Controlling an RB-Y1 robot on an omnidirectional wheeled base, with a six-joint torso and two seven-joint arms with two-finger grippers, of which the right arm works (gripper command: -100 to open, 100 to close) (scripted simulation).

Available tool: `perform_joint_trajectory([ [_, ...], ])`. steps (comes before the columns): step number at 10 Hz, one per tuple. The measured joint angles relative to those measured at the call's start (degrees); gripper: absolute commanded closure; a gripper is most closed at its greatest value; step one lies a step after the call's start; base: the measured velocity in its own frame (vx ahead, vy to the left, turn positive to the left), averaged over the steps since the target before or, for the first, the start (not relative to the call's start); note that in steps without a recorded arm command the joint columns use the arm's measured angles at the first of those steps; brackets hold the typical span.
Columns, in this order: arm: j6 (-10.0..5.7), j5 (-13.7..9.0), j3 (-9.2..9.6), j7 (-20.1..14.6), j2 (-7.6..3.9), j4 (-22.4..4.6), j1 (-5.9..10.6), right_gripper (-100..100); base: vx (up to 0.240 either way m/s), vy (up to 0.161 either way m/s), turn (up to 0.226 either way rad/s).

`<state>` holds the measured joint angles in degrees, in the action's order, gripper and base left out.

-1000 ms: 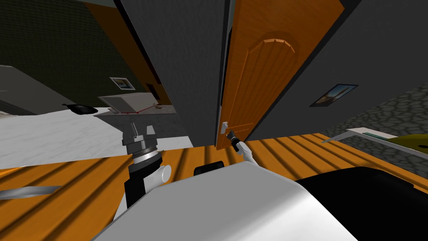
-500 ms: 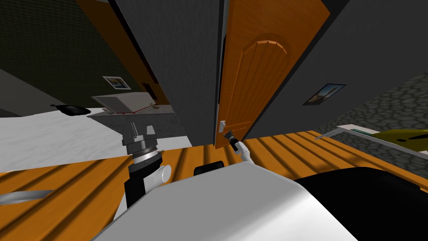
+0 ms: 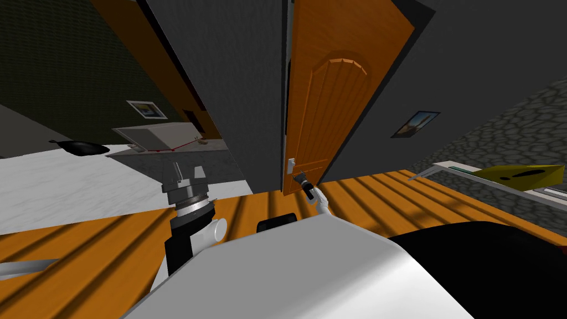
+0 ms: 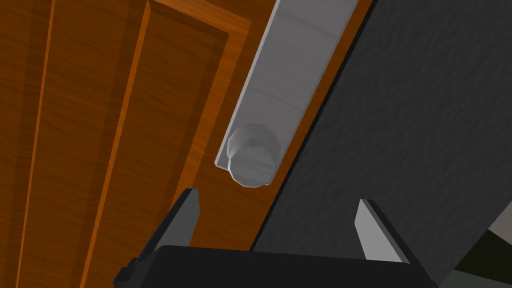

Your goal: Pull the door open

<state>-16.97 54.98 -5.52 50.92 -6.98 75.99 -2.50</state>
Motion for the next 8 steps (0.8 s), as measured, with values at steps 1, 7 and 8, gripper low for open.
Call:
perform_joint_trajectory([
  [1,-0.83,-1.13,-0.28,-0.96,0.37,-0.29,0.27,-100,-0.038,-0.036,-0.057],
  [7,-6.26,-8.24,-2.13,-7.00,3.66,-1.41,1.35,-100,-0.023,-0.015,-0.012],
  [8,-6.73,-8.67,-3.09,-6.93,3.04,-2.32,1.63,-100,0.177,0.141,0.162],
])
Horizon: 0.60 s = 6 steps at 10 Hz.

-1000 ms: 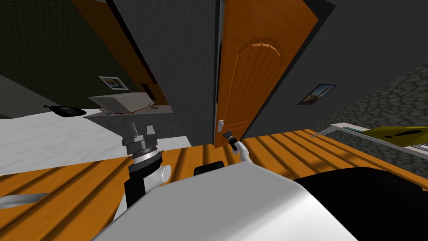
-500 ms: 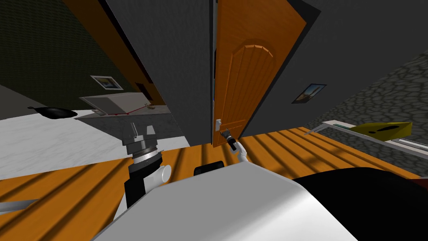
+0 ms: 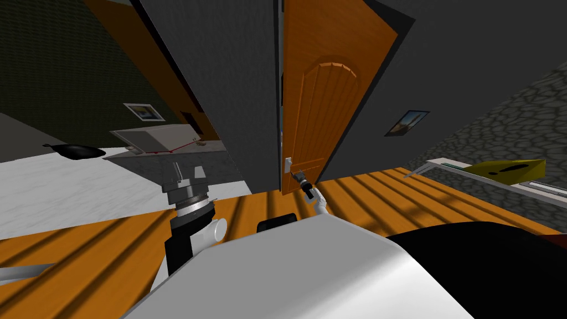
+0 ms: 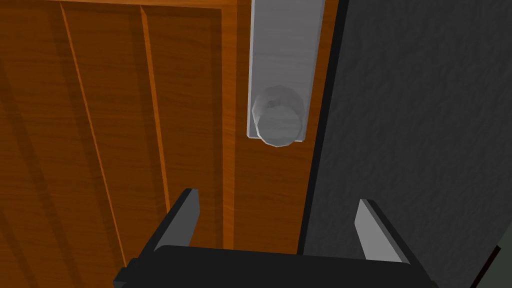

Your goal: Pull the door open

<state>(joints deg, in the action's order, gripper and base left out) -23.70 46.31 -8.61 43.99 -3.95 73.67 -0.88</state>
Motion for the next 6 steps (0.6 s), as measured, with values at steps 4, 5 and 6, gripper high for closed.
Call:
perform_joint_trajectory([
  [4,-2.08,-1.92,-3.11,-1.59,-3.97,-1.86,0.03,-100,0.180,0.103,0.098],
  [5,-2.23,-2.35,-3.83,-2.16,-4.85,-2.26,0.16,-100,0.185,0.072,0.093],
  [6,-2.78,-2.82,-4.74,-2.31,-5.58,-3.09,0.38,-100,0.188,0.067,0.126],
])
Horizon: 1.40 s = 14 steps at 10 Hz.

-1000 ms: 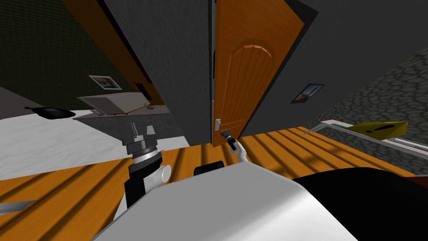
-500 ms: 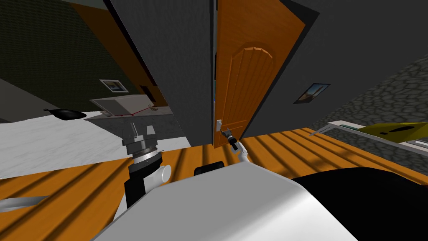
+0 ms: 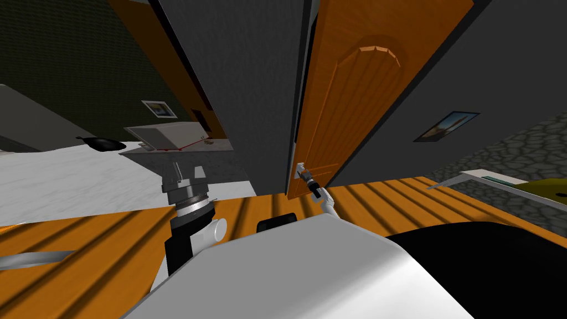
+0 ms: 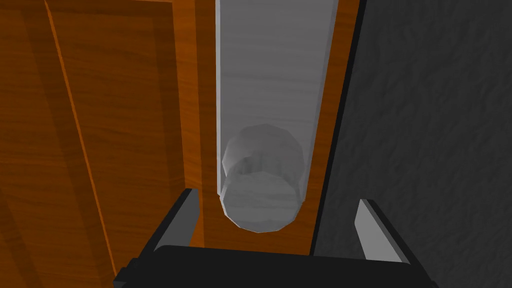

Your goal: Pull the door open

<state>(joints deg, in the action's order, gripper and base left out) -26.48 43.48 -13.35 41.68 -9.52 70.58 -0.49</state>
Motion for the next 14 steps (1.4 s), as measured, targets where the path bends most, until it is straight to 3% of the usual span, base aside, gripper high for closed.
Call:
perform_joint_trajectory([
  [1,-0.36,-0.43,-0.71,-0.39,-0.91,-0.23,-0.12,-100,0.085,0.023,0.023],
  [2,-0.42,-0.48,-0.79,-0.51,-1.01,-0.23,-0.11,100,-0.010,-0.007,-0.035],
  [8,-0.23,-0.43,-0.84,-0.38,-1.04,-0.30,-0.15,100,-0.020,-0.012,0.013],
  [14,0.11,-6.71,0.30,-8.43,-1.60,-1.38,0.91,100,-0.078,-0.049,0.085],
])
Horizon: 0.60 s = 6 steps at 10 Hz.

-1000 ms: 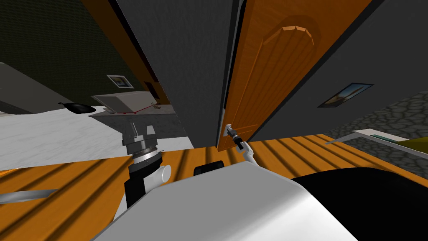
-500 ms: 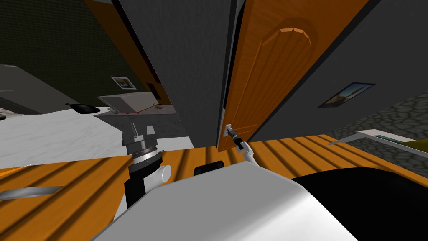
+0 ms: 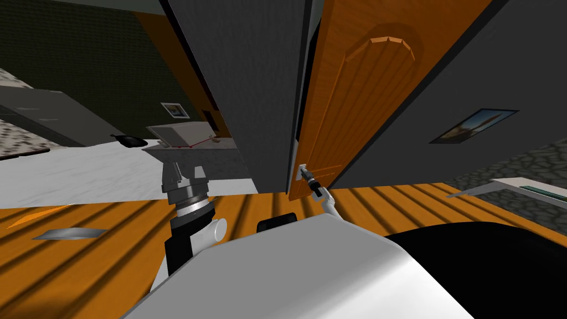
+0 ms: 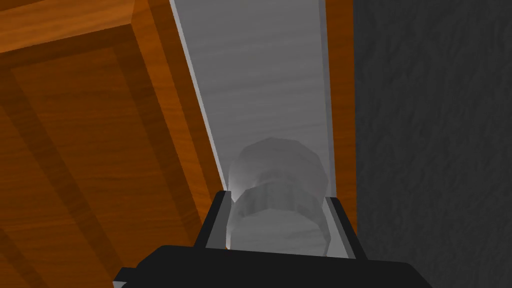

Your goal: Pull the door open

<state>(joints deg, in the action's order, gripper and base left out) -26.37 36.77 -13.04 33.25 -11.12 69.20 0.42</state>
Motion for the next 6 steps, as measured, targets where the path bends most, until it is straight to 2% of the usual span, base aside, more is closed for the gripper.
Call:
perform_joint_trajectory([
  [2,0.15,-2.74,0.46,-3.37,-0.25,-0.30,0.35,100,-0.080,-0.057,0.084],
  [6,-0.11,-6.82,1.07,-8.70,-0.47,-1.62,1.22,100,-0.052,-0.040,0.076],
])
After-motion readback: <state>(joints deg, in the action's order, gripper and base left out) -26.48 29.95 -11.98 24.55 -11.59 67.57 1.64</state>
